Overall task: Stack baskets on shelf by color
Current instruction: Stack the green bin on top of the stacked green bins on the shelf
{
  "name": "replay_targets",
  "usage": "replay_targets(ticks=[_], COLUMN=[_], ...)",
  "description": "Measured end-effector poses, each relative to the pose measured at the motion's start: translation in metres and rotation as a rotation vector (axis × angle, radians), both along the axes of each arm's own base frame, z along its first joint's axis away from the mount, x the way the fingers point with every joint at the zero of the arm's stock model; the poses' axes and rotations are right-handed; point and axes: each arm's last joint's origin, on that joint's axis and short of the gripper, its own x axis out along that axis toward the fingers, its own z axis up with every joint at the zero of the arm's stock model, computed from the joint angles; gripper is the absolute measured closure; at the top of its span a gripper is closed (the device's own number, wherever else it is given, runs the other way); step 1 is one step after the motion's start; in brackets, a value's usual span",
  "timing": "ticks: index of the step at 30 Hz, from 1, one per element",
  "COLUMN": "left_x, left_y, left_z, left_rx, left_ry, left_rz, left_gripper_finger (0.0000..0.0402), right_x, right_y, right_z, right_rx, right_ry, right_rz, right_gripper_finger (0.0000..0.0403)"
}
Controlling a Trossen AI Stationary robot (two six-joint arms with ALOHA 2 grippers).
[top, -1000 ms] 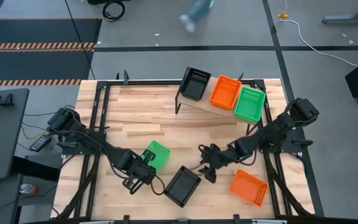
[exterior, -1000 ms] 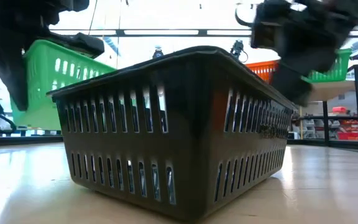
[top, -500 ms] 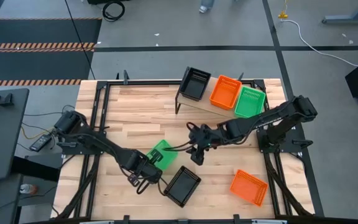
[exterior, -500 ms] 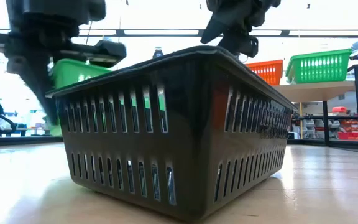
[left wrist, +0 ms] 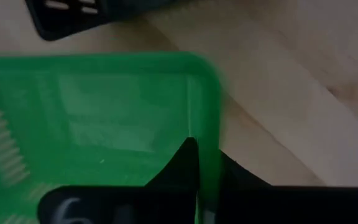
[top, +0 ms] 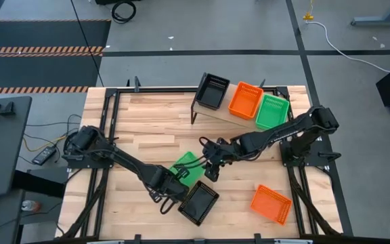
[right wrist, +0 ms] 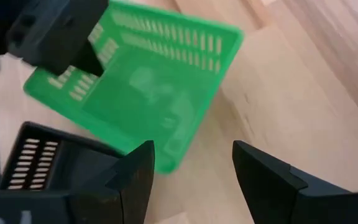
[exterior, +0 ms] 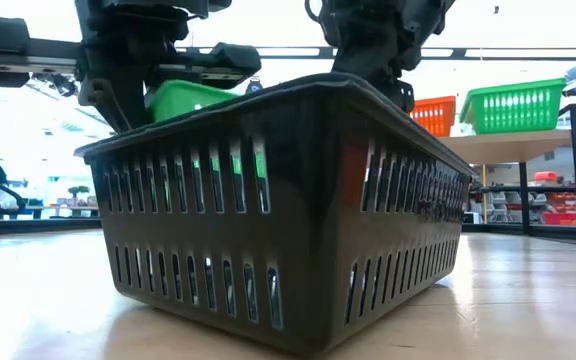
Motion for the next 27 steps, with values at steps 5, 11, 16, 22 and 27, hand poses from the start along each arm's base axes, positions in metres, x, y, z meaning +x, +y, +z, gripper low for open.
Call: replay_targets(ticks=[5, 11, 16, 22, 27], left_x=[0.005, 0.006, 0.009, 0.007, 0.007], left_y=[-0.002, -0.002, -0.003, -0.006, -0.006], left_z=[-0.001, 0.0, 0.005, 0.005, 0.005], left_rx=[0.0, 0.015, 0.018, 0.016, 0.034], left_ry=[-0.019, -0.03, -0.052, -0.048, -0.057], left_rz=[-0.033, -0.036, -0.037, -0.025, -0.008], left_gripper_finger=[0.0399, 0.0398, 0.0398, 0.0398, 0.0394], right_x=[0.001, 0.011, 0.025, 0.027, 0.025], right_y=[-0.004, -0.006, -0.01, -0.019, -0.017], right_z=[0.0, -0.012, -0.04, -0.04, -0.036], right_rx=[-0.001, 0.021, 0.044, 0.043, 0.02], right_ry=[-0.005, -0.003, 0.062, 0.066, 0.06], right_rz=[-0.01, -0.001, 0.023, 0.015, 0.056], right_gripper_finger=[0.018, 0.018, 0.018, 0.0196, 0.027])
